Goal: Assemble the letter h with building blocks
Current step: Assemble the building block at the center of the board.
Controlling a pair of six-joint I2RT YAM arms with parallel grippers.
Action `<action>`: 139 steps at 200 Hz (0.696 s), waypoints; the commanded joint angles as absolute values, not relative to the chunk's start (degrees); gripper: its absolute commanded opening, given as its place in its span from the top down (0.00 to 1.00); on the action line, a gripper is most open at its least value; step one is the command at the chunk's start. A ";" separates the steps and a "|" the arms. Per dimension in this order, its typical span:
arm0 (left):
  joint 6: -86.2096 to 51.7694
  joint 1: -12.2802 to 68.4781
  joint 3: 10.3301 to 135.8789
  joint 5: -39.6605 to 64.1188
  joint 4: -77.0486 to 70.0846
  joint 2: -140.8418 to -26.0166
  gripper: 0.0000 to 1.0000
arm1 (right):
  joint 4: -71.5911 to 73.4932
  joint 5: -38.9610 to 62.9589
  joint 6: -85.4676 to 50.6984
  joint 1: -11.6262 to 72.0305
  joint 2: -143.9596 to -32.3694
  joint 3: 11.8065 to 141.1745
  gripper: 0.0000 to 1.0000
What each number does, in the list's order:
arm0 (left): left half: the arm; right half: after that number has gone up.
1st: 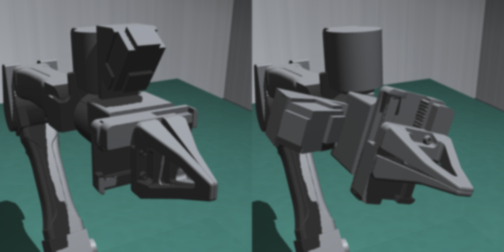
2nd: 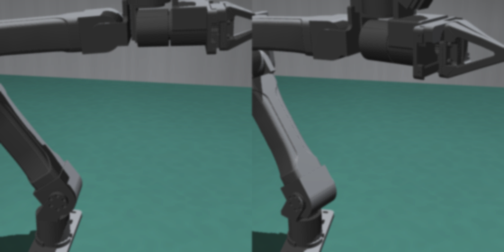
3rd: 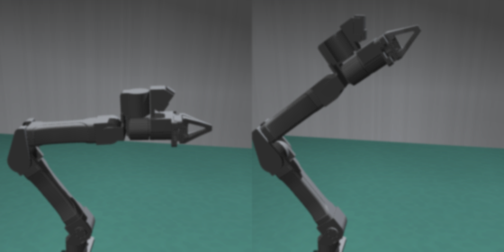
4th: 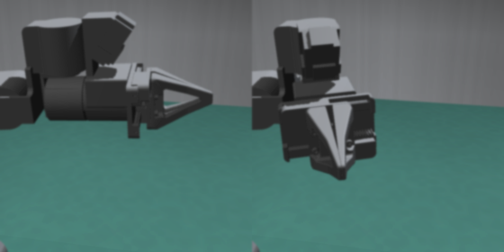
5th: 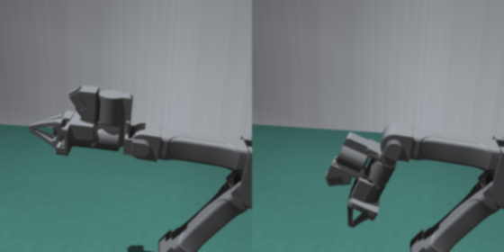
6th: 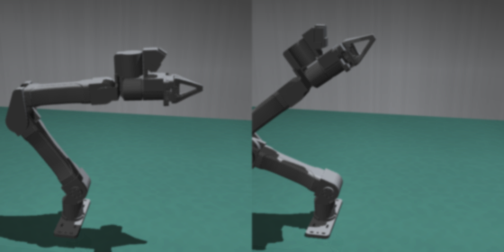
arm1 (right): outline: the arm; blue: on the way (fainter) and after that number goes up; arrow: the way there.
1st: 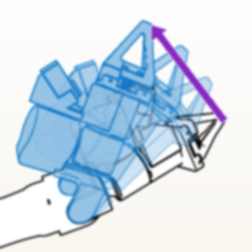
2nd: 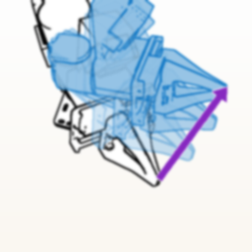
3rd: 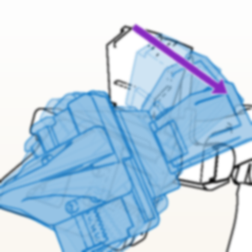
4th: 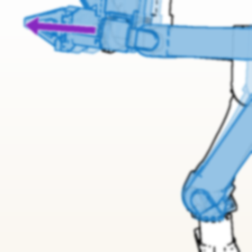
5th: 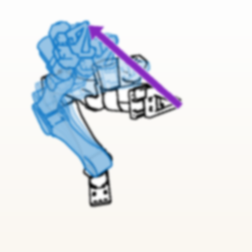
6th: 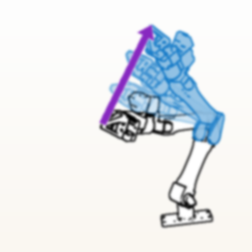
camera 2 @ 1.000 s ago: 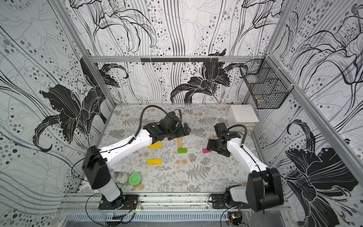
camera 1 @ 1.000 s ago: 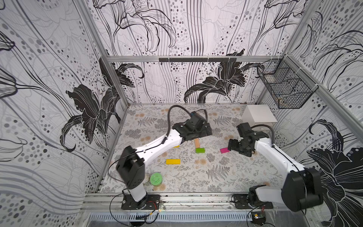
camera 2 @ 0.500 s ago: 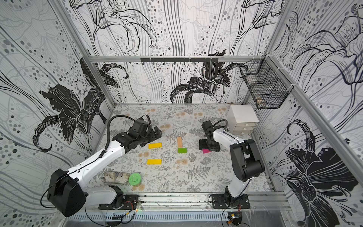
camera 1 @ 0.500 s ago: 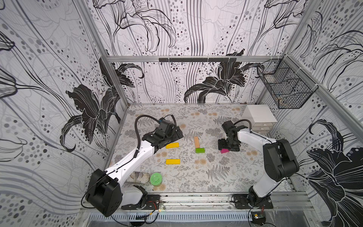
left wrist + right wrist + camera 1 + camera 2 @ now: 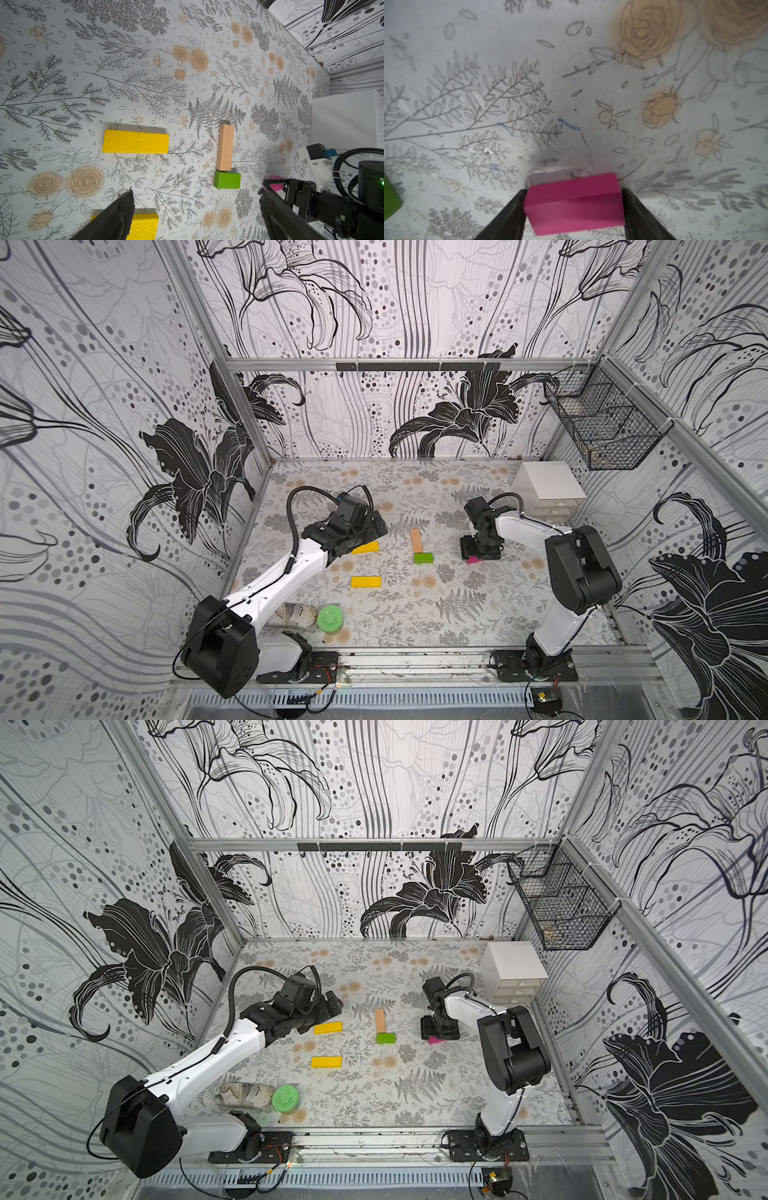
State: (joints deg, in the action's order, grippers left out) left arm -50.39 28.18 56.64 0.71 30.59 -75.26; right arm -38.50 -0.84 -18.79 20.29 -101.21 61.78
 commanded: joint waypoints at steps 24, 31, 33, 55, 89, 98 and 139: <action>-51.15 27.89 55.38 1.24 28.04 -76.00 0.05 | -39.71 -0.63 -23.38 24.07 -101.90 62.74 0.36; -51.23 27.86 55.28 1.32 27.95 -76.10 0.05 | -39.64 -0.57 -24.59 25.00 -102.21 63.14 0.36; -51.15 27.93 55.28 1.32 27.97 -76.13 0.05 | -39.66 -0.60 -24.96 25.26 -102.28 63.29 0.36; -51.08 27.91 55.03 1.17 27.95 -76.25 0.06 | -40.33 -1.29 -29.17 28.49 -103.99 65.80 0.37; -50.98 27.91 54.43 1.01 27.95 -76.20 0.06 | -41.48 -3.40 -33.53 31.27 -106.63 68.70 0.36; -50.97 27.88 54.10 0.97 27.92 -76.16 0.06 | -41.33 -3.51 -34.04 31.52 -106.92 68.81 0.36; -51.06 27.88 53.02 0.71 27.63 -76.08 0.06 | -41.43 -3.37 -34.19 32.60 -107.73 69.97 0.32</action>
State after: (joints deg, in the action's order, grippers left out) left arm -50.83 28.18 53.93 0.75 29.36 -75.90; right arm -39.24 -2.37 -32.38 31.79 -106.04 68.16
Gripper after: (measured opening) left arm 0.939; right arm 0.654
